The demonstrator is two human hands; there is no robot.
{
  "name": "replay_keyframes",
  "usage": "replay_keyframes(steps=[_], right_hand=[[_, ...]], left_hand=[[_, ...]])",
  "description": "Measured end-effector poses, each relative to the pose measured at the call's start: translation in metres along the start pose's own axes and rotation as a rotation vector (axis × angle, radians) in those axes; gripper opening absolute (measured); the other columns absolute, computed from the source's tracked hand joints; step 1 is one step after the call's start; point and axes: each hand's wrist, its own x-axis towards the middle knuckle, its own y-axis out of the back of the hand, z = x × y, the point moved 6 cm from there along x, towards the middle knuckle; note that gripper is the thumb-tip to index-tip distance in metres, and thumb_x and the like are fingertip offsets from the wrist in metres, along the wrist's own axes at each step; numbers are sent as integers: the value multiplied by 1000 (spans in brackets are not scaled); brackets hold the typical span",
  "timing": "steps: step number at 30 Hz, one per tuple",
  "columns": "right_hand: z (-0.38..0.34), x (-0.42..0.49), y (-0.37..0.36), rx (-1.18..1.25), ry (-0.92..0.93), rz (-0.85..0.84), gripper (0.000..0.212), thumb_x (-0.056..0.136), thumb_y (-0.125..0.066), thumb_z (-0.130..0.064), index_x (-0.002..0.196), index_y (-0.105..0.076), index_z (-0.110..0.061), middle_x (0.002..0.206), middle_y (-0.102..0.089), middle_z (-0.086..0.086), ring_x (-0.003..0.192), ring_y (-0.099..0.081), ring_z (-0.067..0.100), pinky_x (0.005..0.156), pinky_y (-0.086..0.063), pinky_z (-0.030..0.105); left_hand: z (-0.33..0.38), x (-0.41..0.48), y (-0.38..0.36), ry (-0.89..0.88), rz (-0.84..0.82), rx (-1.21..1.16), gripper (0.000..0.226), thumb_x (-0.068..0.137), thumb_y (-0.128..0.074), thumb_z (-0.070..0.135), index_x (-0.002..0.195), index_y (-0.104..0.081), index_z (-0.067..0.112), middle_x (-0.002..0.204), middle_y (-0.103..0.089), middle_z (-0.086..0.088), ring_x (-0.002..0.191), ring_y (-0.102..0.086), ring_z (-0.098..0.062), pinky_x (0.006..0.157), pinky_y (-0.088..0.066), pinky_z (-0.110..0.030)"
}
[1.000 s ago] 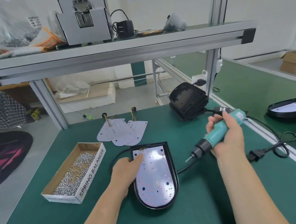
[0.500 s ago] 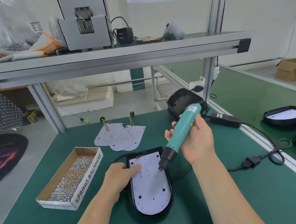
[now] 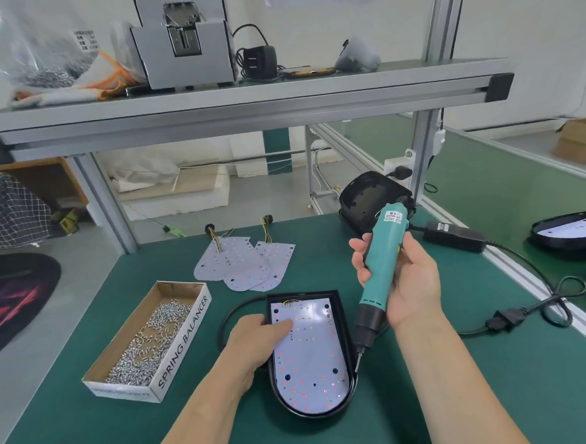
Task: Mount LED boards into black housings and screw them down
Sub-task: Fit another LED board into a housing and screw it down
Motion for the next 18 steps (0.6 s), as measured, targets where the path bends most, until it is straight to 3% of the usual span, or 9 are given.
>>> replay_keyframes(steps=[2,5,9,11,15,18], right_hand=[[0,6,0,-15,45,34,49,102,-42,-50,98,-62,-5,91,-71,20,64,-66,29,45,-44,24],[-4,13,-3,-72,141,108,48,90,-60,-59,101,-57,-12,83,-68,12,62,-64,25,46,-44,24],[-14,17,-16,-253,464,180,26,87,-76,-18,99,-53,-15,76,-63,7,50,-56,20,46,-43,26],[-14,17,-25,-285,573,177,24,84,-76,-13,94,-55,-13,73,-63,4,47,-56,20,45,-43,27],[-13,20,-35,-355,685,172,19,83,-74,-14,87,-56,-16,65,-63,-6,46,-58,20,45,-45,27],[-10,22,-34,-425,698,186,21,84,-73,-16,91,-55,-10,64,-61,-3,46,-58,20,45,-45,27]], left_hand=[[0,0,0,4,4,-10,46,76,-75,30,104,-70,-6,103,-75,-18,94,-73,-33,74,-49,-33],[0,-1,-1,2,5,-20,65,61,-69,38,107,-67,-8,106,-73,-21,82,-68,-26,74,-47,-33],[1,0,-1,-10,2,-13,71,57,-67,40,108,-66,-9,108,-73,-22,82,-66,-26,75,-47,-33],[0,2,-1,-9,5,-9,69,59,-68,40,108,-66,-9,108,-73,-21,83,-68,-28,75,-47,-33],[-3,6,1,2,26,6,35,82,-75,26,103,-71,-2,100,-76,-15,98,-72,-34,78,-53,-35],[-5,7,2,15,33,12,25,87,-72,22,99,-72,0,95,-78,-12,83,-73,-28,70,-50,-29]])
